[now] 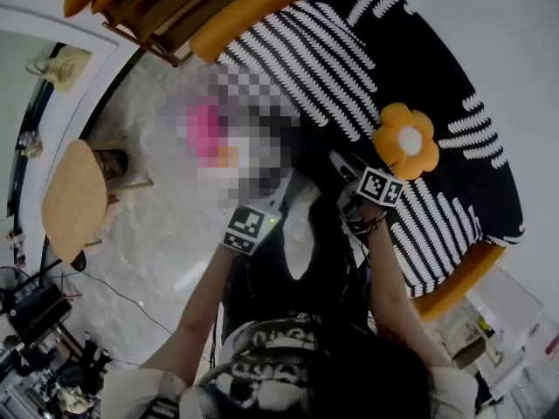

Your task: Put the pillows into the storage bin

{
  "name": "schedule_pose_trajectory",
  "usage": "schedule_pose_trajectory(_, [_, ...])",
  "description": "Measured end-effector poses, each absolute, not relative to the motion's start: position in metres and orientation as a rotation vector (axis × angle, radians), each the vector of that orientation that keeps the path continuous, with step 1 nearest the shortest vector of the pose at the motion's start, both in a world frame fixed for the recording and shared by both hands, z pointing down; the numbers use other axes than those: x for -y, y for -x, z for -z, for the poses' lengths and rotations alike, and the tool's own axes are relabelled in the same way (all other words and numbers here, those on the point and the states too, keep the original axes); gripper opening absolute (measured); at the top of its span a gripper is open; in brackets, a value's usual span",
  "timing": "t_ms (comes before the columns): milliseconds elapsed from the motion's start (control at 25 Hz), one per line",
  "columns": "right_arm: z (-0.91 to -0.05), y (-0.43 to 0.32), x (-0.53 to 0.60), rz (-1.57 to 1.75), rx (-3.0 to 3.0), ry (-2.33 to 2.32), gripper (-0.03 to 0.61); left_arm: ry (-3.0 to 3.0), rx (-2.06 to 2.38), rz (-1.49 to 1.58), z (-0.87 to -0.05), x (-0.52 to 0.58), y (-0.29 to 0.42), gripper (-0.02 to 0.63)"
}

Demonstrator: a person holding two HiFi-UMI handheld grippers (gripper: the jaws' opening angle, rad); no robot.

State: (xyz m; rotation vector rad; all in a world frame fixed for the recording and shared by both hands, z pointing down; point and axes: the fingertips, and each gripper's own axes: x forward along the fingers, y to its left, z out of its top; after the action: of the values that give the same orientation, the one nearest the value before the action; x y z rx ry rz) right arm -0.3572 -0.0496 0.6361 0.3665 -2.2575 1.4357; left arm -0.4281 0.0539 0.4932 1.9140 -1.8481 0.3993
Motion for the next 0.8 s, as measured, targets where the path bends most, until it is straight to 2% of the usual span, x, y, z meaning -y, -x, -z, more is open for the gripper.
schedule_pose_trajectory(400, [-0.717, 0.182, 0.167, -1.732, 2.116, -0.692, 0.276, -1.926, 1.735, -0.412, -0.527, 0.074, 0.267, 0.012])
schedule_pose_trajectory(600, [-0.780, 0.139, 0.200, -1.823, 1.977, -0.869, 0.296, -2.006, 1.617, -0.484, -0.547, 0.115, 0.234, 0.012])
schedule_pose_trajectory(800, [-0.841, 0.098, 0.211, -1.941, 1.761, -1.076, 0.348, -2.002, 1.566, -0.530, -0.569, 0.129, 0.222, 0.012])
